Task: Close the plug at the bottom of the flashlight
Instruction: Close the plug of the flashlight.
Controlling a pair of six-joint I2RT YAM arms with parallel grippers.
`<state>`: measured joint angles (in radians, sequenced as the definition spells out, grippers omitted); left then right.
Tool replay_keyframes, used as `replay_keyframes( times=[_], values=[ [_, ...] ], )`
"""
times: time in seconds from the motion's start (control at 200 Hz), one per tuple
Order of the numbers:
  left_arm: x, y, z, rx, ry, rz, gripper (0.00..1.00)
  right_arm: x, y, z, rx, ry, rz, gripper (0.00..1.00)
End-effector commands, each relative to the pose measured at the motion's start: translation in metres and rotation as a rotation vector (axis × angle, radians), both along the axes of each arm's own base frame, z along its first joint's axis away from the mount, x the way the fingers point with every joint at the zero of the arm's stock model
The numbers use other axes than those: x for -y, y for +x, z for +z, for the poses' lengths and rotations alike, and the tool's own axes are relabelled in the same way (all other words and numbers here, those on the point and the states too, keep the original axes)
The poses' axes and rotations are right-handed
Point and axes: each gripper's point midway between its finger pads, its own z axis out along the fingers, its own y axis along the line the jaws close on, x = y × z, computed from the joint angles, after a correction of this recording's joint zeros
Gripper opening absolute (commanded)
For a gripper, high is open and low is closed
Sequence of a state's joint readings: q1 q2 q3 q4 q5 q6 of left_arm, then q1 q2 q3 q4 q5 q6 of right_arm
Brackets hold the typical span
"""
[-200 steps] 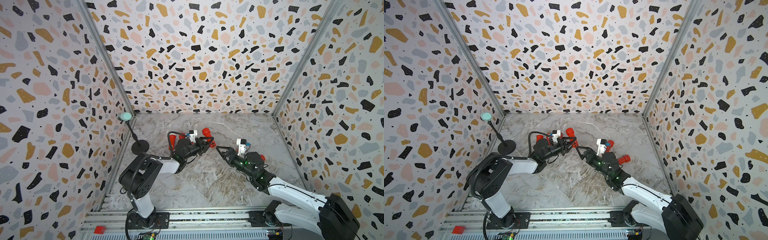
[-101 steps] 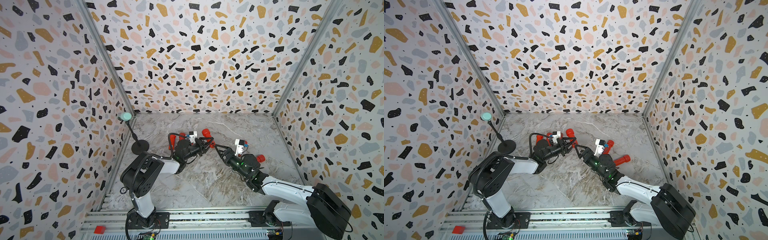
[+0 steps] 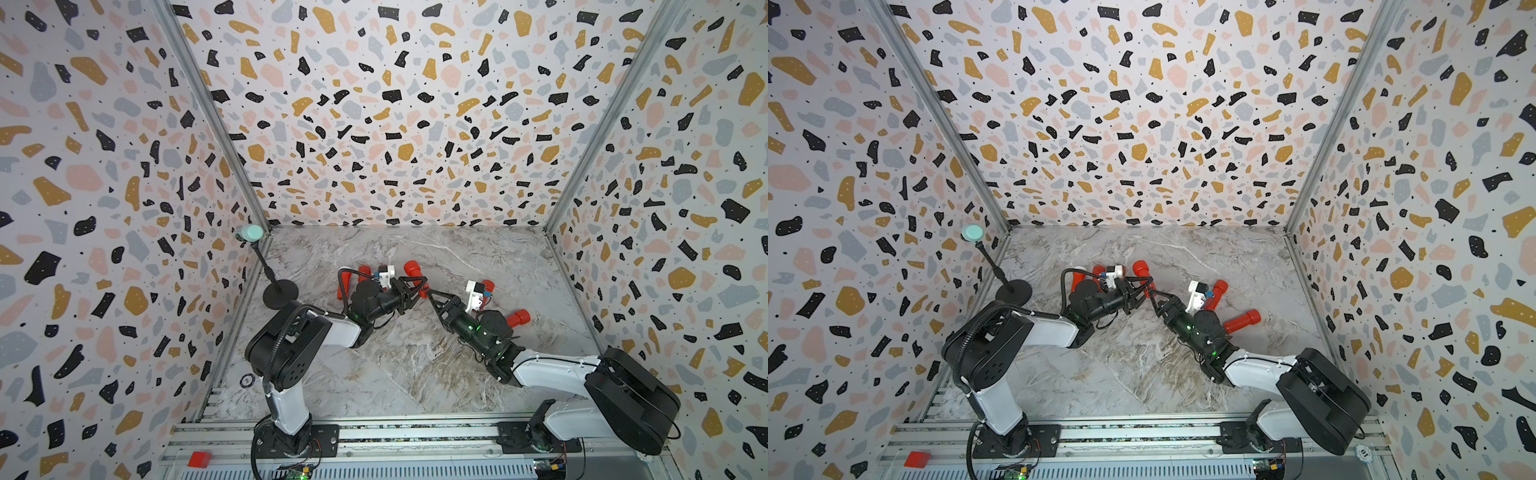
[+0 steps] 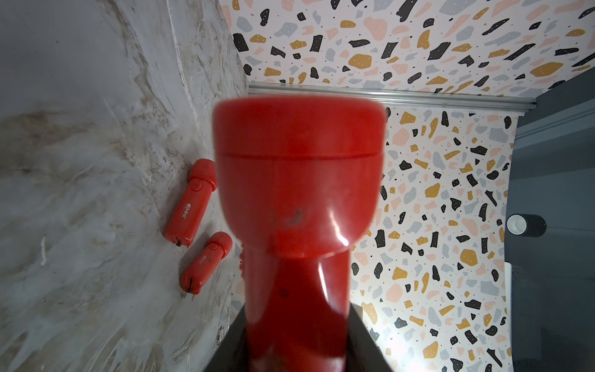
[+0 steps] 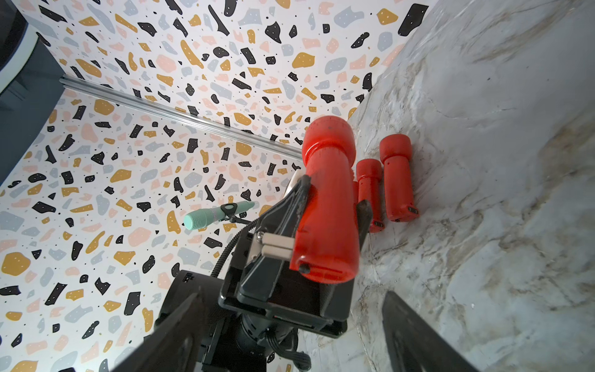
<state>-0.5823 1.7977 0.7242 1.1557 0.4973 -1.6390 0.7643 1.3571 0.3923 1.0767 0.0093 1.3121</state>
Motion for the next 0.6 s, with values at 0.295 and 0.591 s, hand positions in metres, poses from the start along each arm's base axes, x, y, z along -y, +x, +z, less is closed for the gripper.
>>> replay_keyframes(
  times=[0.295,0.591],
  values=[
    [-0.002,-0.002,0.018,0.069,-0.045,-0.014,0.0,-0.008,0.007,0.012,0.039,0.071,0.001,0.76],
    [-0.002,-0.002,0.02,0.073,-0.047,-0.014,0.0,-0.012,0.012,0.01,0.042,0.087,-0.002,0.66]
  ],
)
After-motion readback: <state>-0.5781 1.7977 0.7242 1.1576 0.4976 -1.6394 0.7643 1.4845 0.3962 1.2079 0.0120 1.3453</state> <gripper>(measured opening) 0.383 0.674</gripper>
